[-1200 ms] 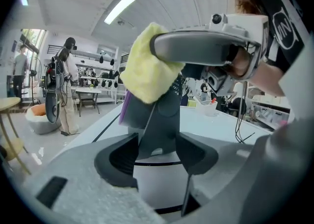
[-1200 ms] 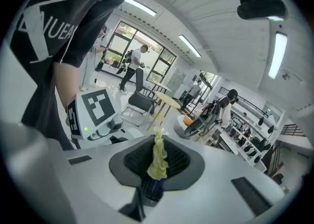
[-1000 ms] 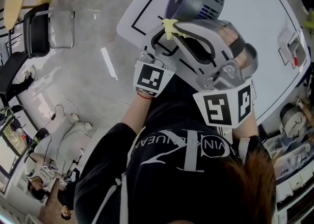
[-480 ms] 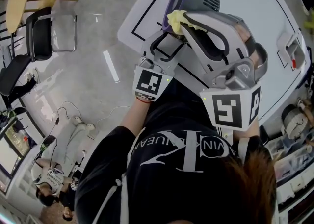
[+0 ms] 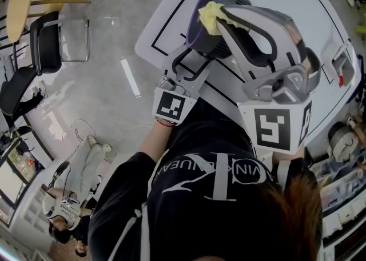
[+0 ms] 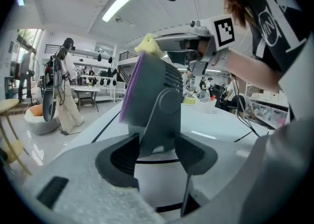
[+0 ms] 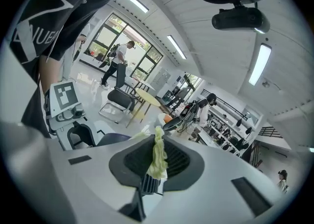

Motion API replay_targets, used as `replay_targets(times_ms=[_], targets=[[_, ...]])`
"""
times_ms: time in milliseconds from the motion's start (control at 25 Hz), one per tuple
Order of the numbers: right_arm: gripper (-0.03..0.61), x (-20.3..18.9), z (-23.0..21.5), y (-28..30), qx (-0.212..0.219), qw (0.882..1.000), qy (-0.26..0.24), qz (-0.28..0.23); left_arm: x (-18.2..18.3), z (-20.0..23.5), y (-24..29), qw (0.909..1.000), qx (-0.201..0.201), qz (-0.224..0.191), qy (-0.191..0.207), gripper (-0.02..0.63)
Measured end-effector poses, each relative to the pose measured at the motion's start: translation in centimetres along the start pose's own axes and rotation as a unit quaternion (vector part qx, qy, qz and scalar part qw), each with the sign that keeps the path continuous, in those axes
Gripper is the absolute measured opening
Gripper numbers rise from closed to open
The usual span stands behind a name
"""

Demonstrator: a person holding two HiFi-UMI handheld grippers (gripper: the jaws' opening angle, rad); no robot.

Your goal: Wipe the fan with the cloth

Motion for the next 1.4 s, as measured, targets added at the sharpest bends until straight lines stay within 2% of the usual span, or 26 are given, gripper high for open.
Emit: replay_targets(times_ms=[200,680,880,1400], targets=[[0.038,-0.3,-1.4,0.9,0.000,1.000,0.014,0.002,0.2,0.5,-0.5,1.0000,-0.001,0.005,-0.002,0.238],[0.037,-2.6,-4.4,3.5,0.005,0.999,0.000,0.034,0.4,1.4,0.1,1.0000,-0.007,0.007,0.000,0.239],[0.035,-3.1,-4.7,4.0,0.029,0.999,0.026,0.028,0.2,1.2,-0.1,0.9999,-0.014,0.007,0.002,0.241],[0.035,-6.2,-5.1,6.3,0.066,0.994,0.040,0.078,-0.1,0.9,-0.2,0.9995,-0.025,0.016,0.005,0.245]])
Point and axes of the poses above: the fingertips, and each gripper's own axes: y forward along the fingers, z to its left, x out of its top, the point moved 1 cm from there along -y, backward along the fingers, and after that the axes turned 2 degrees about x, right-handed, at the moved point
